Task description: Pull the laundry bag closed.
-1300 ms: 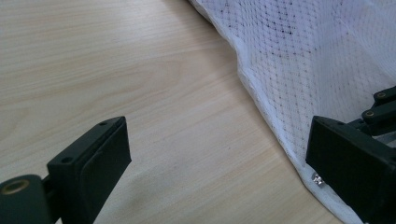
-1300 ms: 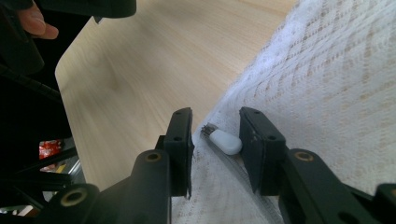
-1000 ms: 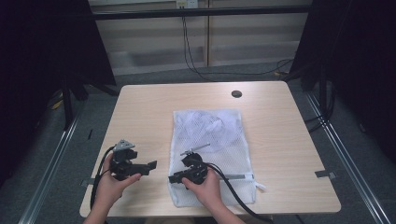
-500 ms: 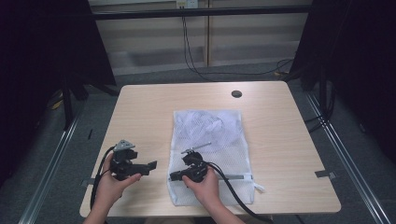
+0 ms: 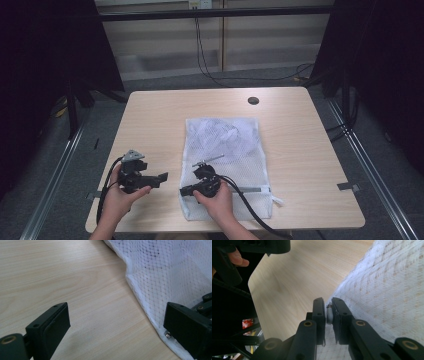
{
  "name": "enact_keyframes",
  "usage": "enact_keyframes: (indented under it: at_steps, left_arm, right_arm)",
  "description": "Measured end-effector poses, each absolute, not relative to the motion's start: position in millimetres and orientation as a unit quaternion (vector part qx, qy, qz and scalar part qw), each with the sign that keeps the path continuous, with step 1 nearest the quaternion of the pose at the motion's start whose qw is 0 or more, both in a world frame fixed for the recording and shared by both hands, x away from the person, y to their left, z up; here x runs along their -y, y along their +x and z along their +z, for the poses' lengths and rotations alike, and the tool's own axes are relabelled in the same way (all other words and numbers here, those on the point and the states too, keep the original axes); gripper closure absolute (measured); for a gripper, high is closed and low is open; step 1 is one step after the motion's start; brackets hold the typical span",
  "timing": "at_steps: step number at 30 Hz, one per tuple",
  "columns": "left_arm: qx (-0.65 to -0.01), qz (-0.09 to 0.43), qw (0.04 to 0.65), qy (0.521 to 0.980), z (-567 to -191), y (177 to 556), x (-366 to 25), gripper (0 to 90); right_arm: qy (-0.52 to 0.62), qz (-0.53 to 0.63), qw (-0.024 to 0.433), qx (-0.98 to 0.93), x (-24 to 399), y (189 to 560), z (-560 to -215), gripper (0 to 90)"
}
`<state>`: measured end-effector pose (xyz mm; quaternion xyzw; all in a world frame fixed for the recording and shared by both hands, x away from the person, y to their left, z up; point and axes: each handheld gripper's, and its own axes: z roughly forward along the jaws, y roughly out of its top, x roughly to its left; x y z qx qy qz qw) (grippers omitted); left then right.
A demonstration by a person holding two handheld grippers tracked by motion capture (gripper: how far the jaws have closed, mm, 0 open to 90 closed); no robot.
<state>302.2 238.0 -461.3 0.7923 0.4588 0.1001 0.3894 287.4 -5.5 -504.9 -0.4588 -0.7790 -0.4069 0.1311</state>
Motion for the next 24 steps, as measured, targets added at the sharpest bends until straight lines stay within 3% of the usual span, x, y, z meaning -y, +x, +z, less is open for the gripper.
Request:
enact_keyframes:
  at_steps: [8,24]
  left_arm:
    - [-0.455,0.096,0.388,0.796,-461,301,-237,6.5]
    - [-0.435,0.005,0.44,0.786,-462,297,-229,6.7]
  right_arm:
    - [-0.464,-0.406,0.122,0.778,8,289,-501,87.3]
    - [-0.461,-0.472,0.109,0.744,29,290,-479,87.5]
